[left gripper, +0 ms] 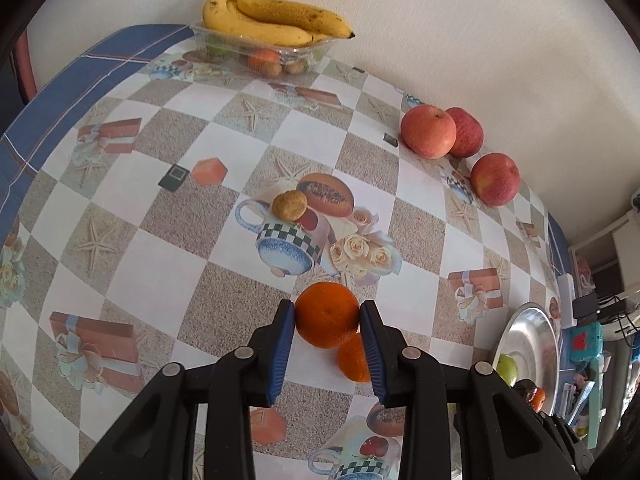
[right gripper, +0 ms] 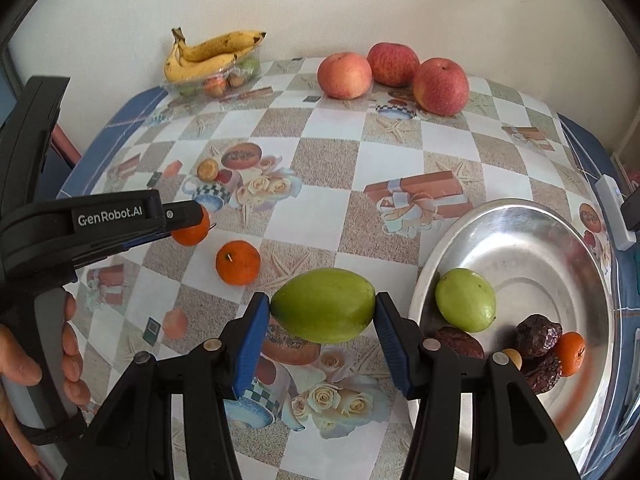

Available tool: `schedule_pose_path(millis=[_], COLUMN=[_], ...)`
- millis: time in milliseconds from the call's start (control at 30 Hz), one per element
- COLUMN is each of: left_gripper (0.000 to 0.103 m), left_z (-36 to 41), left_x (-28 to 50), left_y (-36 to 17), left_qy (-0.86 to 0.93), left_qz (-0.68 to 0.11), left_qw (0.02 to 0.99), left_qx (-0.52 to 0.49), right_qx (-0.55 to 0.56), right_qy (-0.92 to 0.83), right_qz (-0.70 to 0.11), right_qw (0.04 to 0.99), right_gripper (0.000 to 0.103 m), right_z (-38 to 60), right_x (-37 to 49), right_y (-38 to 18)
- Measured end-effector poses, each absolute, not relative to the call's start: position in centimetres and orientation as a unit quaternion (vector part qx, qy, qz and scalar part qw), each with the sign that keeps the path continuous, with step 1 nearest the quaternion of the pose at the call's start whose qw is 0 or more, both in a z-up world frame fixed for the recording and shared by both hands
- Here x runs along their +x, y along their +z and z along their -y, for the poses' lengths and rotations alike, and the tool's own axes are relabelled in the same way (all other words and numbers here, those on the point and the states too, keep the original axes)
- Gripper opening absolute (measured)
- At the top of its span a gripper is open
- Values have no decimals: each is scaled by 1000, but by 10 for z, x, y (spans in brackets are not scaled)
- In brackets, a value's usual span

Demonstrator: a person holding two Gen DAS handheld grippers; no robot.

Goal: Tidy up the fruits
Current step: 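Grasp the green mango with the right gripper while the left gripper grasps a tangerine, then carry the green mango and tangerine to the steel plate and release both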

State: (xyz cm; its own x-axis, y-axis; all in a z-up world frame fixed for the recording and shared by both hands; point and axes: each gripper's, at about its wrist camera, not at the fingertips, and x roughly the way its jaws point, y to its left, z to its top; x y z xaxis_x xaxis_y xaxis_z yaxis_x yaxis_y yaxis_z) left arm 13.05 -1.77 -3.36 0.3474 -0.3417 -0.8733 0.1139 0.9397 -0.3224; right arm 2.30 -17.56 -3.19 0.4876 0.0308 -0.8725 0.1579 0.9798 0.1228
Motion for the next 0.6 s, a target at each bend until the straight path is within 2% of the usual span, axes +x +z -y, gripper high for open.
schedule_pose_path(millis=[600], left_gripper=[35], left_z=[54], left_x=[109], left_y=[-14], left_qy=[-189], left_qz=[-535], left_qw=[821], left_qx=[-67], right_qx=[157], right_qy=[-143], right_qz=[-481], right_qw=[851], right_gripper=[55], right_z=[247], right_x=[-5], right_y=[-22])
